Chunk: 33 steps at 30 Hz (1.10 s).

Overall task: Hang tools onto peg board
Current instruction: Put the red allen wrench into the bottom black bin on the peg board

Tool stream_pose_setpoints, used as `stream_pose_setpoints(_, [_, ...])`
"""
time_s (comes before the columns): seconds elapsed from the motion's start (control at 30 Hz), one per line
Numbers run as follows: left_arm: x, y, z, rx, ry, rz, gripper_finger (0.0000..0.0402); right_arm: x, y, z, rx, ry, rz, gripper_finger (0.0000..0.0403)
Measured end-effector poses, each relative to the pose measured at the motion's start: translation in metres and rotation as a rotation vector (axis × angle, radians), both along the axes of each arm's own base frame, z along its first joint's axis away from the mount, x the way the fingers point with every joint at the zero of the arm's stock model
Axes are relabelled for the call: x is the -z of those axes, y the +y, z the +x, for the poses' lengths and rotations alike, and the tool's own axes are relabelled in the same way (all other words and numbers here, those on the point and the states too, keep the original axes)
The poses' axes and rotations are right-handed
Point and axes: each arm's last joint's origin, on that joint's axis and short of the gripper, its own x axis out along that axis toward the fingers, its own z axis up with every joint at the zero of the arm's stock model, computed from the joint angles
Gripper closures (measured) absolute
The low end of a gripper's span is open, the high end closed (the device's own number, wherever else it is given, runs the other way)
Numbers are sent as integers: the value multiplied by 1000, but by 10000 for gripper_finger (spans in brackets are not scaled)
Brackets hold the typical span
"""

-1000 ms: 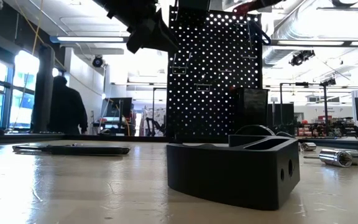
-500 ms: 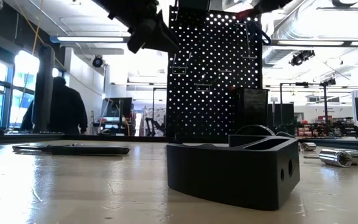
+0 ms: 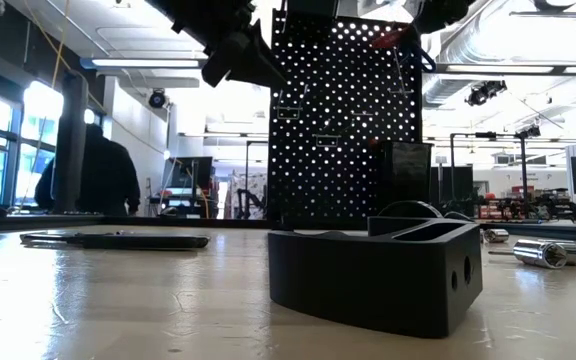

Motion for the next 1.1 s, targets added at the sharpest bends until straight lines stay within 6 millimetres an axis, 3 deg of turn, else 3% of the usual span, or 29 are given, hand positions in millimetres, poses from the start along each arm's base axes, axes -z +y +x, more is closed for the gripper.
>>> stream_pose_setpoints(0.27, [0, 0, 1, 16, -9, -18, 236, 0, -3, -2, -16, -24, 19, 357])
stream_pose_setpoints(0.57, [0, 0, 0, 16, -8, -20, 236, 30, -12, 3, 14, 11, 54, 357])
stream_pose_setpoints(1.1, [0, -1, 1, 19, -12, -27, 235, 44, -21, 0, 92, 23, 43, 357])
